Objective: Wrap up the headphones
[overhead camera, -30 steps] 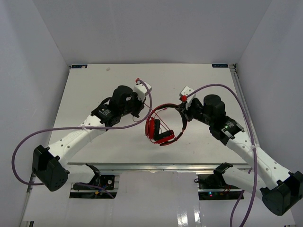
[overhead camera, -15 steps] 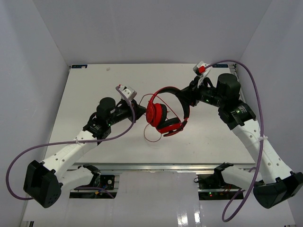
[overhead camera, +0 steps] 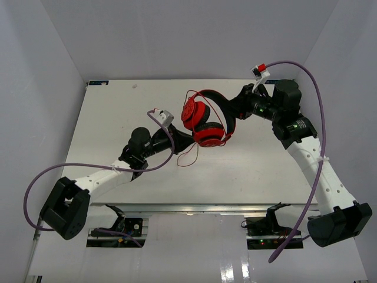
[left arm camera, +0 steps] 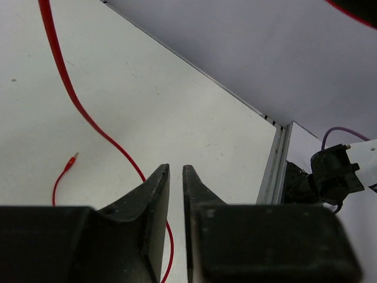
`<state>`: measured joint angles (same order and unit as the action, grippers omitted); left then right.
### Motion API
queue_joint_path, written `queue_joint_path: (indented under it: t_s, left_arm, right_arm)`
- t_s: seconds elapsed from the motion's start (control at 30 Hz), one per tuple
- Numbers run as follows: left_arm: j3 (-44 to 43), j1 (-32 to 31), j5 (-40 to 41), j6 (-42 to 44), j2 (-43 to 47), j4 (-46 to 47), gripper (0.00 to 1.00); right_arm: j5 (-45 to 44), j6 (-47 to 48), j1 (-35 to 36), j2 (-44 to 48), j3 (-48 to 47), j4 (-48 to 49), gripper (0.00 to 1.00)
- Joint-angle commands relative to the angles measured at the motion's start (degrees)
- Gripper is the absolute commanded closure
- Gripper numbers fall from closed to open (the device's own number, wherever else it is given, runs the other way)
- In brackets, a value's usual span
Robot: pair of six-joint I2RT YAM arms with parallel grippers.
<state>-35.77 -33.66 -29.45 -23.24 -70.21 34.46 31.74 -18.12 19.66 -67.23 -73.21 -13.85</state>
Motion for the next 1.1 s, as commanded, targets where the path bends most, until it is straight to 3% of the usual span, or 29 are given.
queue_joint_path:
  t_s: [0.0, 0.27, 0.4, 0.53, 0.73, 0.97, 1.07]
  left_arm:
    - [0.2, -2.5, 0.1, -2.9, -4.6, 12.9, 0.7]
    - [0.6, -3.5, 4.4, -1.5, -10.1, 20.1, 0.55]
    - [0.0, -6.2, 7.0, 0.5, -14.2, 19.3, 0.49]
    - [0.0, -6.9, 6.6, 0.8, -15.8, 18.8, 0.5]
    - [1.5, -10.9, 3.3, 0.5, -18.8, 19.0, 0.63]
    - [5.6, -15.1, 6.6, 0.1, -21.5, 23.4, 0.64]
    - [5.7, -16.5, 6.9, 1.0, -23.4, 22.4, 0.71]
  right_arm:
    - [2.1, -6.4, -0.8, 0.1, -5.1, 6.2, 0.92]
    - [2.3, -6.8, -1.1, 0.1, -5.6, 6.3, 0.92]
    - [2.5, -7.1, -1.3, 0.0, -6.0, 6.2, 0.92]
    - [2.4, -7.1, -1.5, 0.0, -6.5, 6.1, 0.92]
    - [-0.5, -8.5, -2.3, -1.0, -7.9, 5.8, 0.92]
    - [-1.2, -8.8, -3.1, -1.3, -8.4, 5.7, 0.92]
    - [-1.2, -9.0, -3.5, -1.2, -8.8, 5.8, 0.92]
